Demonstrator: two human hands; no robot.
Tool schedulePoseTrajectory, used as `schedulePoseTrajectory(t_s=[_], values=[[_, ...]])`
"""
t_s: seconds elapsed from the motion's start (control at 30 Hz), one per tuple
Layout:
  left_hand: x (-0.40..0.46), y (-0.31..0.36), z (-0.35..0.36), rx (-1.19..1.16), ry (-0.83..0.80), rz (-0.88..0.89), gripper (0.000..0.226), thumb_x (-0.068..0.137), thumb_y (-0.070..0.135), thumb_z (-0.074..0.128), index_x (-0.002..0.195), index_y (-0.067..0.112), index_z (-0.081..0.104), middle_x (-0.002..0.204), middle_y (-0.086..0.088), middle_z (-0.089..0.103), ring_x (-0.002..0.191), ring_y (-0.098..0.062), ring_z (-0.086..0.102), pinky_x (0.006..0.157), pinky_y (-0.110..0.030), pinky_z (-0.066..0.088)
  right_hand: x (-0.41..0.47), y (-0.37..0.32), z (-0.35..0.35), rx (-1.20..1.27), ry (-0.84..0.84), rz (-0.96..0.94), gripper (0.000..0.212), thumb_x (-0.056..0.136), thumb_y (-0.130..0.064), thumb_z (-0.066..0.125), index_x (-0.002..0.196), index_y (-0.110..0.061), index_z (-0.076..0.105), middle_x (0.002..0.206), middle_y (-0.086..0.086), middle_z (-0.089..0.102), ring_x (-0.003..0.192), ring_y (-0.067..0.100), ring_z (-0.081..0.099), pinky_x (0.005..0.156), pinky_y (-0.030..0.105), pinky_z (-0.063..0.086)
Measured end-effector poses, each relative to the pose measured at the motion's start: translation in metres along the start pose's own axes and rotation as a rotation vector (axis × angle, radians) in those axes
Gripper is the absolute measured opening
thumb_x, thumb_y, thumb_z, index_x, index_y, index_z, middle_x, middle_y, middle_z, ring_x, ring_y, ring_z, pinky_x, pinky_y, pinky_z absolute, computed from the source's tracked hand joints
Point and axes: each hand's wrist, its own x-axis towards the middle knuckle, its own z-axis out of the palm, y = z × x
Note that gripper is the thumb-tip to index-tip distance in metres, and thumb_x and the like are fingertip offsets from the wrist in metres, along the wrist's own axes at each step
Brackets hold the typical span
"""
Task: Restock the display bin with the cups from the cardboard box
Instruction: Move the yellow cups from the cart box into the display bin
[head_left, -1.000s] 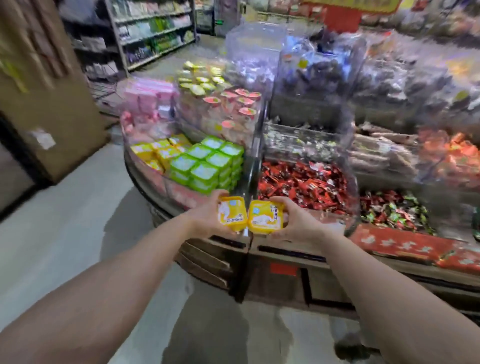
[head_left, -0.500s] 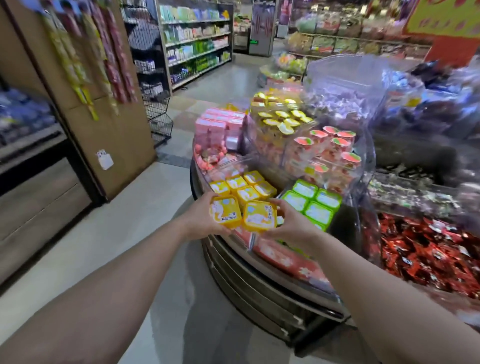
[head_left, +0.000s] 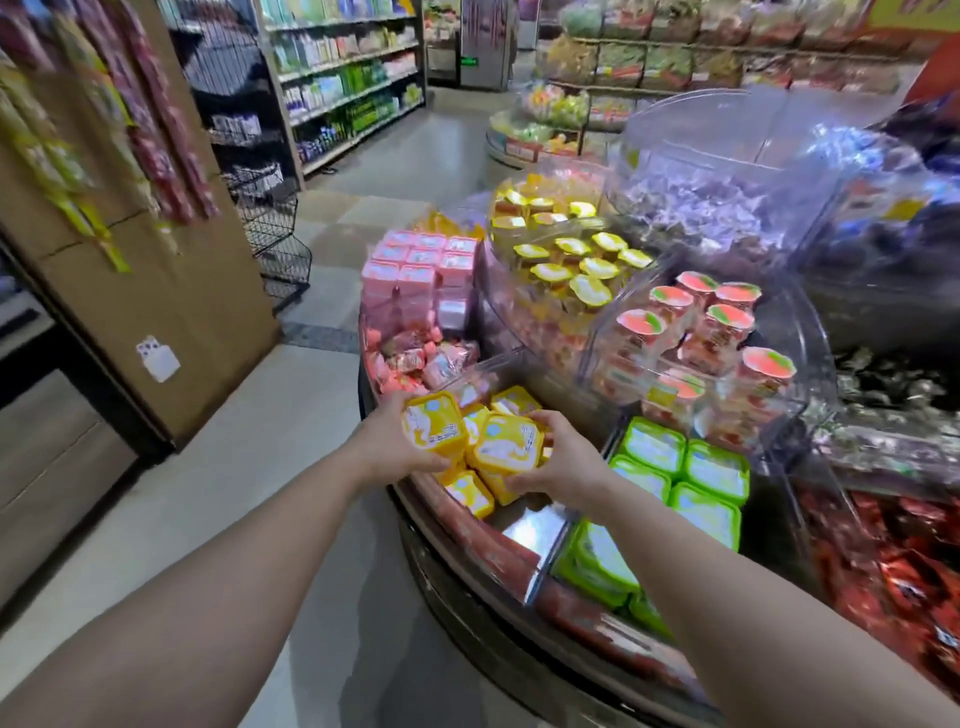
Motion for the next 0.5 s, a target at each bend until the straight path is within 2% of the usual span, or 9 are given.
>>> schedulePoseTrajectory(t_s=[0.07,0.17,0.27,0.33,0.4,0.43,0.5], values=[[0.023,0.001,-0.001,0.037,-0.049,0.021,0.102,0.054,0.032,0.091,0.138,0.022,0.033,0.122,0.001,0.054,0.11,-0.018,0.055,0.095,-0.033,0.046,0.012,0.0,0.002,-0.01,0.015,0.037,0.089,0.064,-0.018,0.085,0.137,-0.031,0.036,0.101,-0.005,0.053,0.078,0.025,0.065,0.063,0.048,0.059],[0.066,0.001,0.001,0.031,-0.101,0.089,0.107,0.058,0.03,0.091,0.144,0.019,0.029,0.137,0.001,0.045,0.125,-0.019,0.045,0.097,-0.028,0.04,0.029,0.004,0.009,0.008,0.033,0.127,0.09,0.061,-0.023,0.086,0.135,-0.03,0.035,0.109,0.002,0.056,0.078,0.027,0.066,0.063,0.046,0.06],[0.109,0.0,0.007,0.036,-0.182,0.155,0.104,0.059,0.031,0.09,0.143,0.017,0.029,0.138,-0.001,0.042,0.119,-0.015,0.044,0.092,-0.026,0.038,0.039,0.011,0.027,0.025,0.081,0.222,0.096,0.056,-0.028,0.091,0.134,-0.028,0.036,0.108,0.001,0.057,0.09,0.022,0.065,0.072,0.044,0.06],[0.132,0.001,0.011,0.059,-0.259,0.213,0.097,0.061,0.029,0.089,0.14,0.017,0.032,0.126,0.002,0.044,0.112,-0.015,0.046,0.089,-0.027,0.04,0.039,0.013,0.044,0.046,0.11,0.294,0.097,0.057,-0.027,0.091,0.136,-0.025,0.035,0.105,-0.003,0.058,0.09,0.016,0.063,0.075,0.032,0.058],[0.148,0.002,0.016,0.081,-0.342,0.256,0.094,0.061,0.028,0.089,0.137,0.019,0.034,0.115,0.004,0.047,0.106,-0.014,0.049,0.085,-0.027,0.041,0.037,0.009,0.063,0.054,0.129,0.354,0.09,0.062,-0.022,0.089,0.134,-0.022,0.034,0.096,-0.008,0.058,0.074,0.007,0.061,0.058,0.01,0.05],[0.155,0.002,0.019,0.093,-0.384,0.283,0.093,0.059,0.029,0.089,0.135,0.019,0.035,0.114,0.004,0.049,0.105,-0.014,0.051,0.084,-0.028,0.042,0.036,0.006,0.072,0.046,0.141,0.375,0.088,0.064,-0.02,0.088,0.134,-0.021,0.035,0.096,-0.007,0.058,0.069,0.004,0.058,0.052,0.007,0.045],[0.164,0.003,0.025,0.111,-0.467,0.327,0.096,0.055,0.032,0.09,0.134,0.021,0.037,0.117,0.003,0.051,0.109,-0.016,0.053,0.088,-0.03,0.046,0.038,0.001,0.084,0.005,0.19,0.406,0.089,0.062,-0.026,0.088,0.134,-0.024,0.035,0.108,-0.003,0.058,0.075,0.007,0.057,0.056,0.008,0.046]])
